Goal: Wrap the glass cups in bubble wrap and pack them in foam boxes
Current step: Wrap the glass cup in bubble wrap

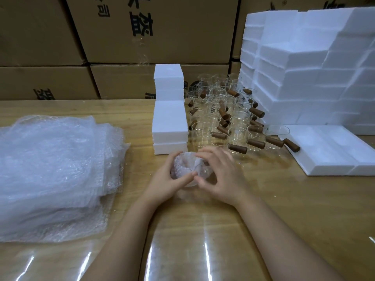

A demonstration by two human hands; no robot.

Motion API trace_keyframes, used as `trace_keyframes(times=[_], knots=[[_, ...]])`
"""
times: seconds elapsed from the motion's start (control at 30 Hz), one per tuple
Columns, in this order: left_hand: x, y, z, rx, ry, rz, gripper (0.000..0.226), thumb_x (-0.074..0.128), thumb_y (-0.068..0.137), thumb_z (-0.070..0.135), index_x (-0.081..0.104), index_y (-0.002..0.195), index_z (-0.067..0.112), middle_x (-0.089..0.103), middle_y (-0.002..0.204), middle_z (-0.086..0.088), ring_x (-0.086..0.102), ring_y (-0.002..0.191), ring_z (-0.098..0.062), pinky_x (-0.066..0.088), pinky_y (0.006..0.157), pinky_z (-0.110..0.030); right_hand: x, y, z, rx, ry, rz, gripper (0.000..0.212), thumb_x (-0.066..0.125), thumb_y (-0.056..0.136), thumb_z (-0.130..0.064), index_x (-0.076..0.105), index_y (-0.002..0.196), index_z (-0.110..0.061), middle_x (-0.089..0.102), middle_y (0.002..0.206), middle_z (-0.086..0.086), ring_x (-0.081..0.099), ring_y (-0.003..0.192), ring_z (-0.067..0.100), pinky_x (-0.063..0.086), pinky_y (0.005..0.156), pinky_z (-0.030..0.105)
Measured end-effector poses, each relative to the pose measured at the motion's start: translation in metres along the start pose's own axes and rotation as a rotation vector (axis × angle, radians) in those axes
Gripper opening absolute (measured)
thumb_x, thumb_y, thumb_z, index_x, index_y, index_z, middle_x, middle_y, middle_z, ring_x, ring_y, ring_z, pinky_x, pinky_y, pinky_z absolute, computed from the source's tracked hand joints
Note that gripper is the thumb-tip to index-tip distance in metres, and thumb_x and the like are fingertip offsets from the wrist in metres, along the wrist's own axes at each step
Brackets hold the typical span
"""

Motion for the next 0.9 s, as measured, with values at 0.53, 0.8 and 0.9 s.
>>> trace_keyframes(times=[0.53,0.8,0.9], knots=[[0.001,-0.004,0.009,0.066,0.126,-0.001,0.071,0.075,0.077,0.037,0.041,0.139,0.032,0.049,0.128,0.027,0.046,0.116,0.014,0.030,0.089,0.002,0.002,-0.005,0.031,0.268,0.114,-0.005,0.017,0.056,0.092,-0.009,0.071,0.100,-0.009,0.068,0.097,-0.001,0.061,0.093,0.019,0.047,0.084,0.038],[0.002,-0.009,0.031,0.275,0.432,0.066,0.079,0.047,0.077,0.056,0.043,0.142,0.011,0.044,0.147,-0.001,0.044,0.131,-0.011,0.033,0.109,-0.024,0.016,-0.001,-0.010,0.100,0.065,-0.072,0.032,0.040,0.096,-0.026,0.065,0.112,-0.015,0.054,0.135,-0.004,0.050,0.118,0.010,0.029,0.104,0.032],[0.006,-0.013,0.043,0.416,0.552,0.103,0.058,0.049,0.084,0.045,0.061,0.127,0.007,0.048,0.144,-0.005,0.053,0.124,-0.020,0.046,0.097,-0.044,0.021,-0.001,-0.009,0.111,-0.034,-0.163,0.040,0.029,0.098,-0.033,0.064,0.100,-0.014,0.047,0.140,-0.006,0.047,0.123,0.012,0.025,0.103,0.033]])
Point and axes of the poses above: each hand's wrist, its own y-axis towards the middle knuckle, its own x-axis out of the palm, z = x × y, the point moved 9 cm from there along y, towards the middle knuckle
